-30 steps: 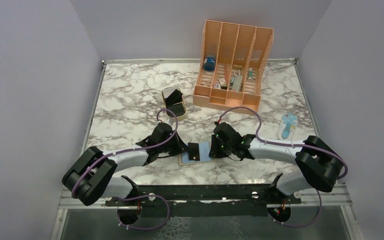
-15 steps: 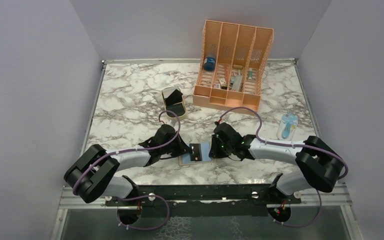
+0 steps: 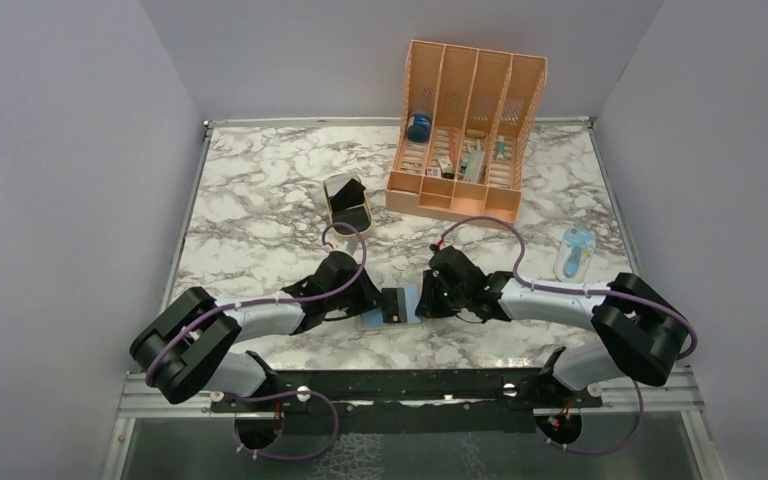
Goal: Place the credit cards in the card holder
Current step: Insert the credit card into the card holder.
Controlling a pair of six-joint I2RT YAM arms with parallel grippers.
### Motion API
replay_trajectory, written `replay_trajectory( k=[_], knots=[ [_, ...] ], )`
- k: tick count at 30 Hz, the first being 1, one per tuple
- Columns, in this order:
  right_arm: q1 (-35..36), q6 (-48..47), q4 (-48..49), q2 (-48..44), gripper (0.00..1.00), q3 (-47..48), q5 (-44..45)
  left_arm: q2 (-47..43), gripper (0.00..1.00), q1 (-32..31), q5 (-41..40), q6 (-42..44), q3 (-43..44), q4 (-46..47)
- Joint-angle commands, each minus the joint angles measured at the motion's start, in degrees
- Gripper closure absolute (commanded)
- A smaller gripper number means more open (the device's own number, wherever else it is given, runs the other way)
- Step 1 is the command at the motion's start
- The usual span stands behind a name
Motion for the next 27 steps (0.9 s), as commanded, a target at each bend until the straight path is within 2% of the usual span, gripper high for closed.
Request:
replay_trajectory(
  k=[1,6,15,19,27],
  knots=[
    [0.3,1.4,2.8,-2.5,0.82,-2.2,-4.4,-1.3,0.76,-0.6,-3.0,1.2,1.6,-3.8],
    [0.3,1.5,-0.1,-5.5,0.82,-1.7,-2.7,-3.9,0.61,-0.6,-4.9,2.3,2.8,-7.7],
    [0.2,-0.9,-2.9,-5.4,0.82,0.6,2.0,-1.9,0.56,-1.2,-3.5,2.6,3.3,-6.9],
    [0.2,-0.6,-1.3,-3.4,0.82,0.4,2.2,-0.5,0.56,-2.0,-3.3,2.3,4.0,-6.5],
    [0.3,-0.3,3.3,-0.4,0.81,-1.7,0.3,0.8,0.71,-4.0,-4.3,2.0,5.2,-5.4]
  ],
)
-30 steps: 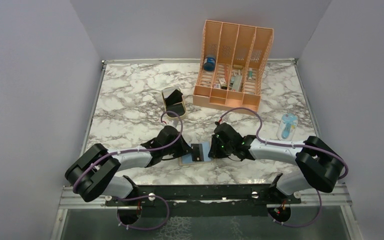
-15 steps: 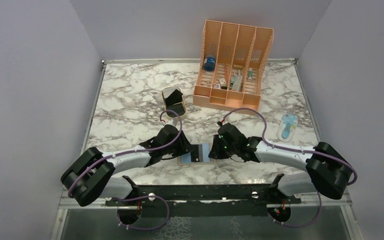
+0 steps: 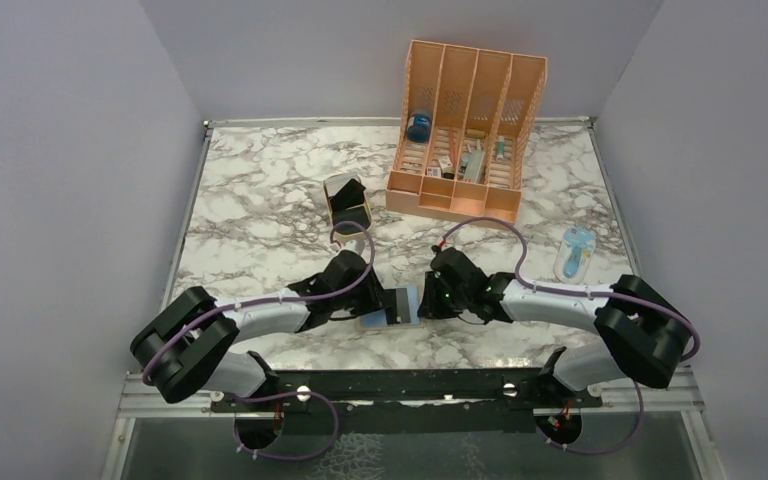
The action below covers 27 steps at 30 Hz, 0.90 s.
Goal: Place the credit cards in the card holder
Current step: Insert the credit card into the card holder.
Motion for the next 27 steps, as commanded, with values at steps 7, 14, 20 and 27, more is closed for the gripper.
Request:
replay_trajectory(
  k=[7,14,20,27],
  knots=[
    [0.3,0.0,5.1,1.2,0.82,-1.2,-0.7,4.6,0.74,-3.0,-1.3,0.0,3.4,2.5],
    [0.3,-0.3,5.3,1.9,0.82,-1.4,-0.8,6.2,0.74,-5.2,-1.7,1.2,5.5,3.5],
    [0.2,-1.4,4.3,1.4,0.82,-1.1,0.7,4.2,0.66,-5.9,-2.9,1.9,5.1,3.9],
    [0.2,-2.7,0.8,-0.8,0.80,0.1,3.3,2.7,0.58,-5.9,-4.5,2.0,5.3,0.7]
  ],
)
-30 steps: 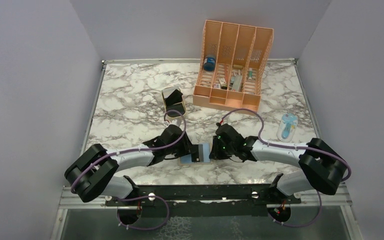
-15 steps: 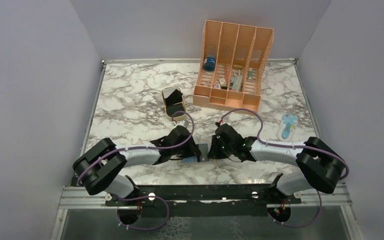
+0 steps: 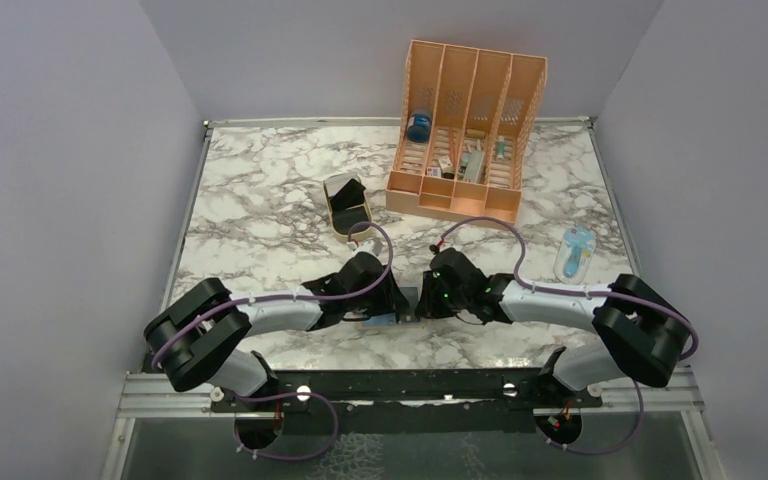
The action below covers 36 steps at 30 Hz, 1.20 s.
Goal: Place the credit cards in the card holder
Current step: Insert the credit card into the card holder, then pick up the credit card from the storage box.
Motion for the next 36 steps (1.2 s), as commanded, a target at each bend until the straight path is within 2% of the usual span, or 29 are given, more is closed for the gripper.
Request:
replay_trajectory(
  k=[1,10,16,19,22,24,30,36],
  knots=[
    [0.2,-2.0,-2.9,-2.0,0.79,0.7,3.7,-2.5,0.56,-0.5,-2.7,0.8,1.4,-1.6],
    [0.2,-2.6,-6.9,-9.3,0.78,0.8,3.3,-6.8,0.46,-0.5,-10.7,10.4,10.8,-18.9],
    [0.2,-3.8,-8.2,-14.6,0.77,1.5,2.4,-5.7,0.46,2.5,-15.8,26.2,23.4,-32.4],
    [0.2,-4.5,-8.0,-16.9,0.76,1.6,1.7,-3.7,0.46,6.1,-13.6,33.9,29.4,-36.9],
    [0.2,-5.5,-7.5,-18.3,0.75,1.7,0.7,-1.6,0.46,10.9,-10.3,40.2,34.8,-39.2],
    [0.2,-5.8,-7.3,-18.8,0.75,1.8,0.2,0.4,0.46,13.7,-10.8,44.7,38.3,-40.3],
    [0.2,-6.8,-7.2,-18.3,0.75,2.8,-1.3,6.1,0.47,20.9,-10.4,57.7,45.1,-37.6],
    [0.2,-7.8,-8.3,-17.8,0.75,4.4,-0.8,13.2,0.48,25.2,-2.3,66.8,51.9,-35.8]
  ],
)
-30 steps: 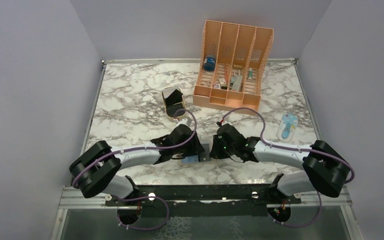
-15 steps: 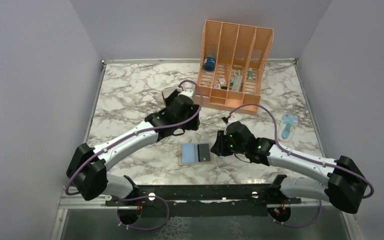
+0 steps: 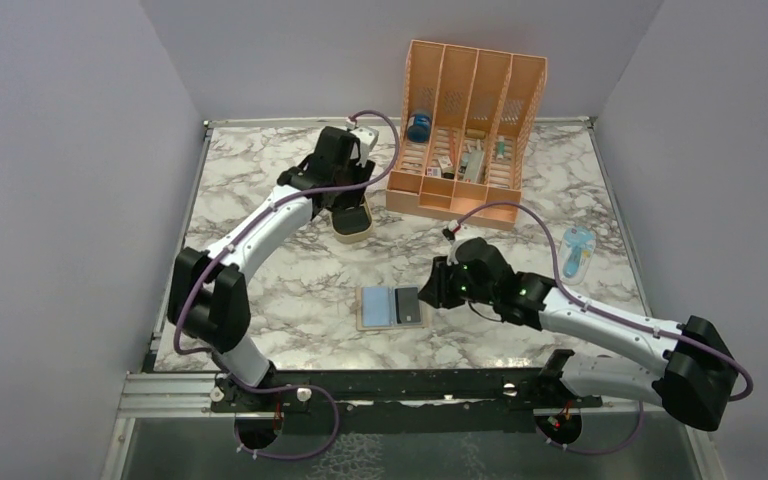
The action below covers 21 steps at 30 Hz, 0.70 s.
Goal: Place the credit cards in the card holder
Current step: Pick up the credit card from the storage box.
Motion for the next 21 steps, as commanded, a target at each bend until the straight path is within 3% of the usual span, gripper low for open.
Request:
replay_trajectory(
  k=[1,10,21],
  knots=[
    [0.2,-1.7,-0.9,0.3,0.75,2.7,-0.7,5.2,0.48,2.3,6.8,11.5,6.0,1.2],
    [0.2,-2.2,-2.4,2.4,0.75,5.6,-0.2,19.0,0.52,7.2,12.8,17.5,17.5,-0.1],
    [0.2,-2.2,-3.3,3.2,0.75,6.8,0.6,25.7,0.59,7.4,15.4,19.7,21.2,-0.8]
  ],
)
